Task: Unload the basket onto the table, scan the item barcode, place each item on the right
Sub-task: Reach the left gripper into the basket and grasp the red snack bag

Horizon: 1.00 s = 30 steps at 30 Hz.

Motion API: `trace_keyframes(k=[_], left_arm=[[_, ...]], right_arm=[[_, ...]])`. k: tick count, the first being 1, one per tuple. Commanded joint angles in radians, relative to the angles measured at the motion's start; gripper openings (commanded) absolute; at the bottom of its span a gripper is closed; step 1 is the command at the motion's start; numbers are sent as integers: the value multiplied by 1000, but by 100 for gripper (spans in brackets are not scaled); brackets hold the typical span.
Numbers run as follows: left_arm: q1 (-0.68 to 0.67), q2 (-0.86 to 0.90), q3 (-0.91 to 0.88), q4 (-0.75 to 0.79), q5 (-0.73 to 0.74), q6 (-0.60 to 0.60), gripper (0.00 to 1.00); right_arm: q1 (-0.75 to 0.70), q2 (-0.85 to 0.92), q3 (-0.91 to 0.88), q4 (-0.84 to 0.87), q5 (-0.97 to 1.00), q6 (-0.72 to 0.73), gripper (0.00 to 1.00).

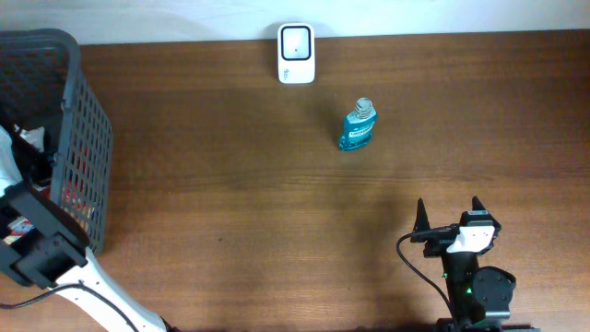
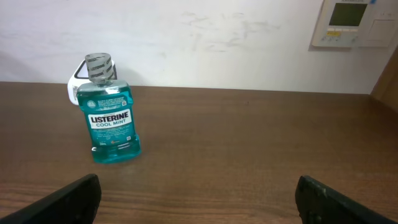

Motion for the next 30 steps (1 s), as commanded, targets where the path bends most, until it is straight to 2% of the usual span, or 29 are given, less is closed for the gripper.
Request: trace_keyframes(k=[1, 2, 3, 7, 10, 14, 15, 16, 17, 19, 21, 23, 26, 30], left_arm=[[3, 20, 6, 35, 16, 16, 73], [3, 20, 6, 46, 16, 16, 58], [3, 20, 6, 52, 16, 16, 52], [3, 31, 6, 63, 58, 16, 50], [3, 64, 6, 60, 94, 16, 57], [3, 72, 9, 48, 93, 16, 51], [3, 72, 12, 47, 93, 16, 36], [3, 72, 16, 47, 93, 15, 25], [3, 72, 32, 42, 93, 15, 22], [3, 72, 80, 13, 94, 6, 22], [3, 72, 157, -22, 95, -30, 20], [4, 72, 324, -84, 95, -104, 6], [3, 72, 548, -146, 119, -185, 1], [3, 72, 866, -204, 349, -282, 0]], right_arm=[[6, -6, -8, -2, 9, -5, 99], [6, -6, -8, -2, 9, -5, 99], [6, -6, -8, -2, 9, -6, 99], [6, -6, -8, -2, 9, -6, 99], [6, -6, -8, -2, 9, -6, 99], [6, -6, -8, -2, 9, -5, 99], [6, -6, -8, -2, 9, -6, 99], [6, -6, -8, -2, 9, -6, 99], [6, -6, -8, -2, 9, -5, 98], [6, -6, -8, -1, 9, -6, 99], [6, -6, -8, -2, 9, -6, 99], [6, -6, -8, -2, 9, -6, 98], [6, -6, -8, -2, 9, -5, 99], [6, -6, -8, -2, 9, -6, 99]])
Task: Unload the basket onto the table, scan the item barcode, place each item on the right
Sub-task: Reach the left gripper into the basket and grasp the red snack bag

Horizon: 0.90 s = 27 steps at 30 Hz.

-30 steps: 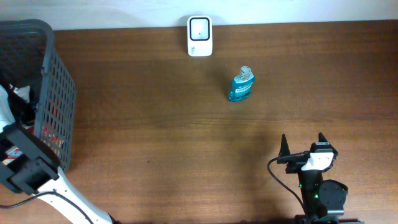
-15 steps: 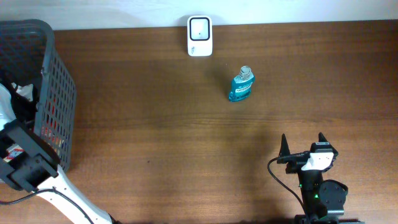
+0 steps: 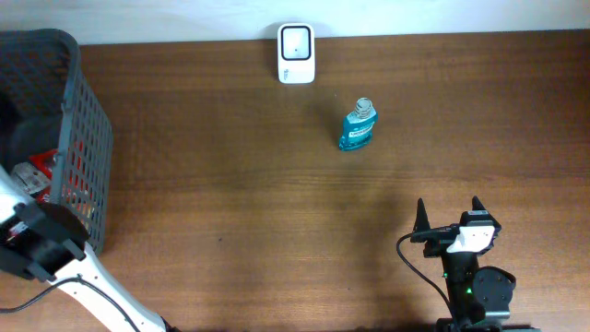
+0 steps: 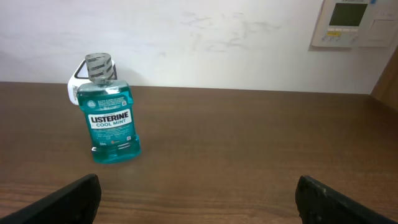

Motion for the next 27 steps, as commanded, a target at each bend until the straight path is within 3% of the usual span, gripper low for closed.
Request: trace_keyframes(k=[1, 3, 6, 8, 9, 14, 21, 27], left_arm=[[3, -8, 271, -37, 255, -116, 0], [3, -8, 393, -49, 309, -122, 0], [0, -14, 417, -111, 119, -114, 36], [0, -3, 364, -163, 5, -115, 40], [2, 7, 299, -170, 4, -114, 53], [2, 47, 7, -158, 6, -2, 79], [2, 73, -359, -22, 3, 143, 81], [2, 73, -500, 73, -48, 157, 69]], right_arm=[[6, -6, -8, -1, 9, -5, 99], [6, -6, -8, -2, 9, -5, 99], [6, -6, -8, -2, 9, -5, 99], [6, -6, -8, -1, 9, -5, 99], [6, -6, -8, -1, 9, -5, 99], [6, -6, -8, -2, 9, -5, 98], [6, -6, -8, -2, 10, -5, 99], [6, -6, -8, -1, 9, -5, 99]])
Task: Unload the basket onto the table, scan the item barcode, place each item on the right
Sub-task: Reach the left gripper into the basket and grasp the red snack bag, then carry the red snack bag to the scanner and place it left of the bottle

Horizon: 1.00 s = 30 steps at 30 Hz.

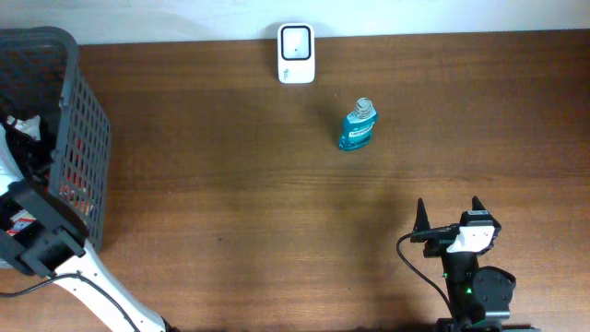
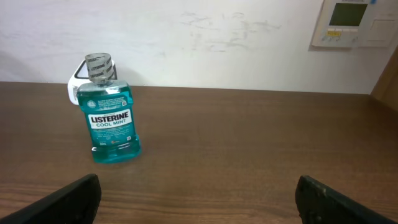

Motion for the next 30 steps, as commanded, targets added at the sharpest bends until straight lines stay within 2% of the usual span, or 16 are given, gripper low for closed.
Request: trace_keyframes(k=[1, 3, 6, 8, 10, 15, 19, 22, 27, 30], left_arm=[[2, 26, -73, 47, -33, 29, 64], [3, 26, -101, 69, -41, 29, 44], [3, 26, -118, 77, -60, 29, 33], [3, 26, -118, 77, -60, 28, 12], [3, 26, -117, 76, -59, 28, 0], [3, 25, -21, 38, -58, -56, 0], [3, 25, 183, -45, -43, -161, 0], [3, 25, 444, -105, 101, -170, 0], [3, 24, 864, -132, 282, -322, 0], [-2, -66, 872, -102, 302, -427, 0]], right_arm=[[6, -6, -8, -2, 9, -5, 99], [6, -6, -8, -1, 9, -5, 98], [6, -6, -8, -2, 9, -5, 99], [6, -6, -8, -2, 9, -5, 99], [6, -6, -8, -2, 9, -5, 99], [6, -6, -8, -1, 9, -5, 99], [6, -6, -8, -2, 9, -5, 99], [6, -6, -8, -2, 9, -5, 99], [6, -6, -8, -2, 9, -5, 98], [6, -6, -8, -1, 9, -5, 99]])
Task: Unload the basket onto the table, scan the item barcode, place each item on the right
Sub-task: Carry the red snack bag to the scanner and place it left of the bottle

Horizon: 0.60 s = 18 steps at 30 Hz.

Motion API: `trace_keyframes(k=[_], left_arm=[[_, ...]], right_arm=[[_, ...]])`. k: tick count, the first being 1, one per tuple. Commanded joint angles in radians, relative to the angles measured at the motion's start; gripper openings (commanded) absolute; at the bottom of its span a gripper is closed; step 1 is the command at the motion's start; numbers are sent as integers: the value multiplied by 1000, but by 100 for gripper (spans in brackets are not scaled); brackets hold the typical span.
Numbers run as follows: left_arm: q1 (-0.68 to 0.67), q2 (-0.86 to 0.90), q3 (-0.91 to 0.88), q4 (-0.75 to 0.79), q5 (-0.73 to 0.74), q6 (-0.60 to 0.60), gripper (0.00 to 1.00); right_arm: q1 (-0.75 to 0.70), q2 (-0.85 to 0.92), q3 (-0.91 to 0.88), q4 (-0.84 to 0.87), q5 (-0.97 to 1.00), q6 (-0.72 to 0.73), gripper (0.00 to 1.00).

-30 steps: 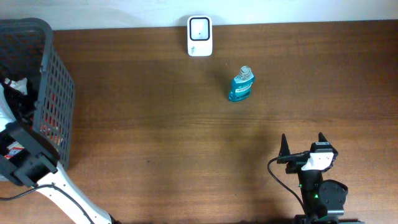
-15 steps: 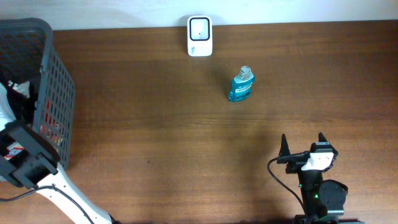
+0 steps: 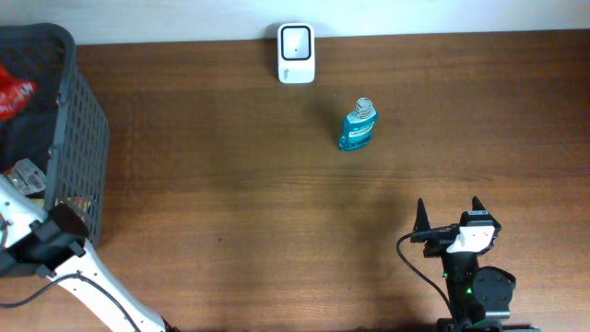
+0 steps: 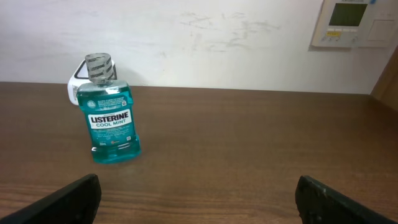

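Note:
A teal Listerine mouthwash bottle [image 3: 359,126] stands upright on the brown table, its label facing my right wrist camera [image 4: 110,121]. The white barcode scanner [image 3: 296,41] sits at the table's far edge, and part of it shows behind the bottle [image 4: 76,79]. My right gripper [image 3: 449,207] rests near the front right, open and empty [image 4: 199,205], well short of the bottle. My left arm [image 3: 51,242] reaches into the grey basket at the far left. Its fingers are hidden there. A red packet [image 3: 13,92] shows at the basket's top.
The grey mesh basket [image 3: 88,138] stands at the table's left edge and holds several items. A white wall panel with a display [image 4: 348,22] hangs at the upper right of the right wrist view. The table top [image 3: 230,184] is brown wood.
My left arm has shifted at the basket, and a red packet now shows high at the basket's top left. The right arm, bottle and scanner have not moved.
My left arm has stayed in the basket at every moment, standing differently each time while red and white items showed in different spots. Now a red packet sits high in the basket. The right gripper stayed open and still, and the bottle kept its place.

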Motion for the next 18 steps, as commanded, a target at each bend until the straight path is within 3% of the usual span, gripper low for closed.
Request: trace_keyframes(k=[1, 4, 7, 10, 13, 18], left_arm=[[-10, -90, 30, 19, 84, -147, 0], [-51, -181, 30, 30, 95, -146, 0], [-112, -229, 30, -14, 206, -146, 0], [-263, -233, 26, -121, 228, -134, 0], [-428, -231, -27, -123, 222, -78, 0], [-665, -225, -197, -123, 0, -79, 0]], right_arm=[[6, -6, -8, -2, 9, -5, 99], [6, -6, -8, -2, 9, -5, 98], [6, -6, -8, -1, 9, -5, 99], [6, -6, -8, -2, 9, -5, 99], [6, -6, -8, -1, 9, -5, 99], [6, -6, -8, -1, 9, -5, 99]])
